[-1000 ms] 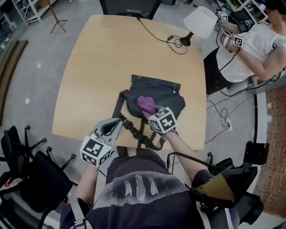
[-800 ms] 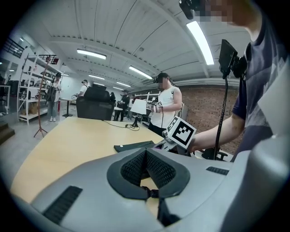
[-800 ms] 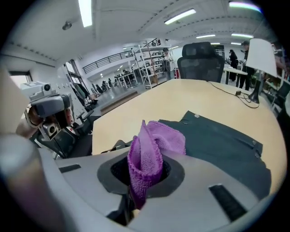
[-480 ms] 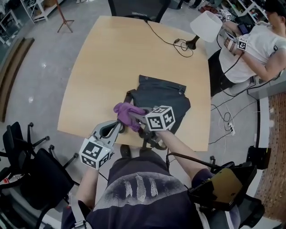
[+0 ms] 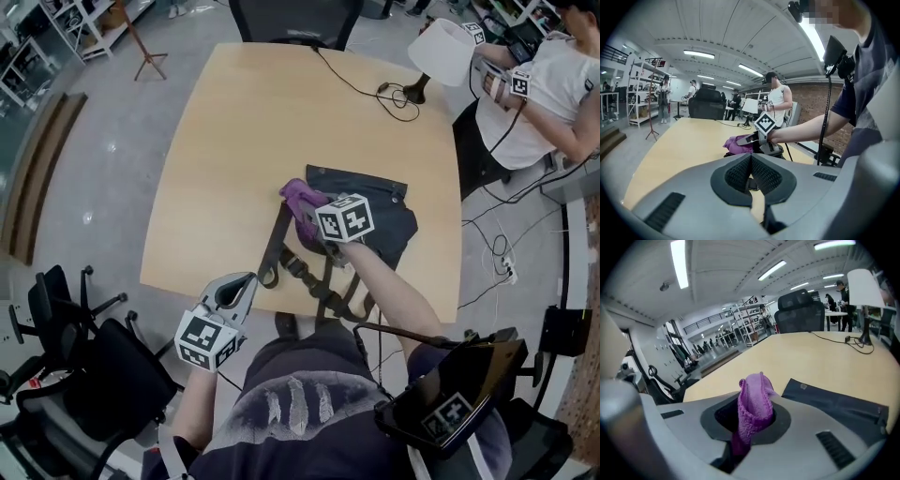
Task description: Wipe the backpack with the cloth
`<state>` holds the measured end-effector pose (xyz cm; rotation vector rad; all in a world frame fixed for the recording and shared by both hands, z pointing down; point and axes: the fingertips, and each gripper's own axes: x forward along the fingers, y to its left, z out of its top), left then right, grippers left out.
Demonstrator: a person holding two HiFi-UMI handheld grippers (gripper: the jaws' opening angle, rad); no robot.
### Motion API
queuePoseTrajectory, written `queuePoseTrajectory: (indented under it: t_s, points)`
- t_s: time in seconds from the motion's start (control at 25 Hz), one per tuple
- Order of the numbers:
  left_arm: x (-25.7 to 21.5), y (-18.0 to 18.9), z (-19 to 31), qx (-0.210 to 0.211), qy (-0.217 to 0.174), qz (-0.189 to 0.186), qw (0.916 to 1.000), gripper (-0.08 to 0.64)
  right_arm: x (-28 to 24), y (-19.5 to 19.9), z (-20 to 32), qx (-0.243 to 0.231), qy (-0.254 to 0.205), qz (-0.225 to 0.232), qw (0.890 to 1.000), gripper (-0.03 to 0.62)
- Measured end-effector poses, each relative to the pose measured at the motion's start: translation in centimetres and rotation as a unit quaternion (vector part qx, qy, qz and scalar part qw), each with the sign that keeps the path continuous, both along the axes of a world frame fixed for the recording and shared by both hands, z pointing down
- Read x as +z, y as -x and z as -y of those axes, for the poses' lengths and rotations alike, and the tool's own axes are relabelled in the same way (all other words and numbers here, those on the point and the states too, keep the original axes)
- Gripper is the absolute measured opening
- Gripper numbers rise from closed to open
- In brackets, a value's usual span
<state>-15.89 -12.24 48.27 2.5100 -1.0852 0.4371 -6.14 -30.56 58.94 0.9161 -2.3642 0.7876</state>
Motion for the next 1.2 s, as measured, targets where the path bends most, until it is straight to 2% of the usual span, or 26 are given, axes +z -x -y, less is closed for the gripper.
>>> queuePoseTrajectory:
  t_s: [0.2, 0.36, 0.48, 0.56, 0.68, 1.0, 1.2]
  points:
    - [0.1, 0.1, 0.6, -0.008, 0.006, 0.016, 0.9998, 0.006, 2.7, -1.0, 1.1, -0.05, -0.027, -0.121, 0.991, 0.032]
    - [-0.1, -0.9, 1.3, -0.004, 0.005, 0.018, 0.9998, 0.006, 3.5, -1.8, 1.0, -0.08, -0.029, -0.151, 0.985, 0.032]
    - [-0.3, -1.7, 1.9, 0.002, 0.003, 0.02, 0.9998, 0.006, 3.4, -2.8, 1.2, -0.109, -0.049, -0.182, 0.976, 0.032]
    - [-0.4, -2.1, 2.3, 0.006, 0.001, 0.023, 0.9997, 0.006, 3.6, -3.9, 1.3, -0.109, -0.05, -0.189, 0.975, 0.032]
    - [-0.7, -3.0, 3.1, 0.01, -0.002, 0.023, 0.9997, 0.006, 3.8, -4.8, 1.5, -0.102, -0.038, -0.173, 0.979, 0.032]
    - [-1.1, -5.6, 4.1, 0.022, -0.007, 0.023, 0.9995, 0.006, 3.1, -6.8, 1.5, -0.112, -0.045, -0.178, 0.977, 0.032]
    - [-1.3, -7.4, 4.9, 0.034, -0.018, 0.023, 0.999, 0.006, 3.0, -10.4, 1.8, -0.1, -0.039, -0.2, 0.974, 0.032]
